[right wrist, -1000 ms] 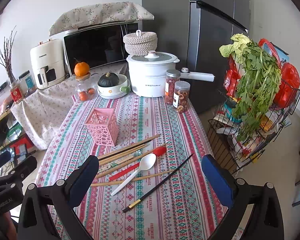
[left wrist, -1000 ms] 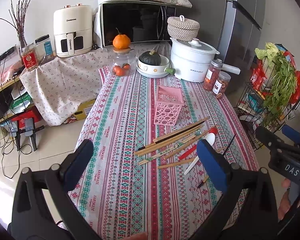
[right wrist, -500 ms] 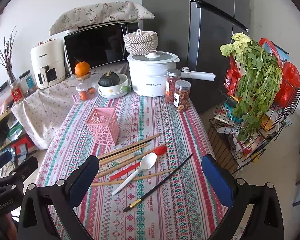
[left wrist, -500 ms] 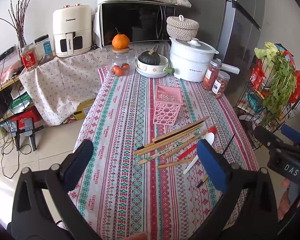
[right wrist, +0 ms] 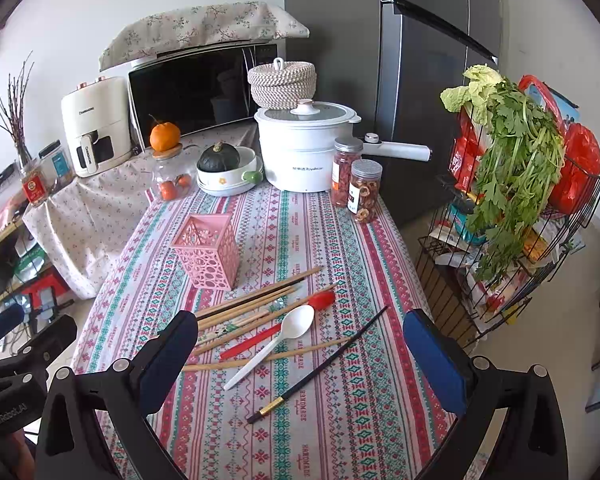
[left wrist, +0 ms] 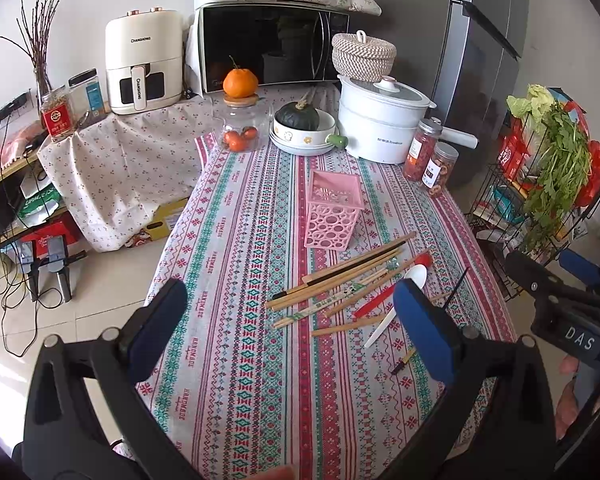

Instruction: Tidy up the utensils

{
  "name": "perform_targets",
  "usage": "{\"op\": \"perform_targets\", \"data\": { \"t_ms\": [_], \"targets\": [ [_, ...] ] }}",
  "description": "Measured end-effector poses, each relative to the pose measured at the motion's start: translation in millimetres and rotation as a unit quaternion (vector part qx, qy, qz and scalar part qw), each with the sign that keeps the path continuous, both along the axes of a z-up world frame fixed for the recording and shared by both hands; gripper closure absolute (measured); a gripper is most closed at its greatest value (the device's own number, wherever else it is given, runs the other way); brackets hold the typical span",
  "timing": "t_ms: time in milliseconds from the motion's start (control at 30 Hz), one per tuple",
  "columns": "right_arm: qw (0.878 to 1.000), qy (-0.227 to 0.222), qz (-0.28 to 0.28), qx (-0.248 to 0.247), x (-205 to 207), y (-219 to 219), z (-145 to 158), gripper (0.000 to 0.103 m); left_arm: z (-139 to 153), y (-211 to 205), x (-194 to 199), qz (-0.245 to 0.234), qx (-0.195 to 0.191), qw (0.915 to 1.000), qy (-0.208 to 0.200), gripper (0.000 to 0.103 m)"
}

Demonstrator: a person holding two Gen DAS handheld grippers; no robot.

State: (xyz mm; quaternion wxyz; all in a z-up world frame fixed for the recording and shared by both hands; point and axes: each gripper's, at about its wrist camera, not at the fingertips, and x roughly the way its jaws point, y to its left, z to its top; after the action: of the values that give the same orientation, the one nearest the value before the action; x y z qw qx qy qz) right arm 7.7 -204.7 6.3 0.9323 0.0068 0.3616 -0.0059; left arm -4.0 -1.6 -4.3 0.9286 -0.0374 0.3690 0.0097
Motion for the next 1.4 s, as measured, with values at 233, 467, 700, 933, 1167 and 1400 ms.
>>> {"op": "perform_targets", "data": {
  "t_ms": [233, 467, 700, 933, 1167, 1400],
  "targets": [
    [1.0, 0.0, 0.0, 0.001, 0, 0, 0, 0.0, 0, 0, 0, 0.0, 0.0, 1.0, 0.0, 0.001],
    [1.0, 0.0, 0.0, 0.0, 0, 0, 0, 0.0, 0, 0, 0, 0.001, 0.0, 1.0, 0.0, 0.001],
    [1.0, 0.001, 0.0, 0.0, 1, 0, 0, 0.0, 0, 1, 0, 0.0, 0.0, 1.0, 0.0, 0.001],
    [1.0, 0.002, 0.001, 0.001, 2, 0, 0, 0.0, 0, -1, 0, -0.002, 0.007, 0.9999, -0.015, 0.001],
    [1.0, 0.022, 0.004, 0.008, 9, -2, -13, 0.0, -11, -6, 19, -0.047, 0.016, 0.9988, -0.001, 0.001],
    [0.992, 0.114, -0.01, 0.062, 50, -42, -41, 0.0, -32, -24, 55, -0.114, 0.039, 0.9911, 0.058, 0.001]
  ]
}}
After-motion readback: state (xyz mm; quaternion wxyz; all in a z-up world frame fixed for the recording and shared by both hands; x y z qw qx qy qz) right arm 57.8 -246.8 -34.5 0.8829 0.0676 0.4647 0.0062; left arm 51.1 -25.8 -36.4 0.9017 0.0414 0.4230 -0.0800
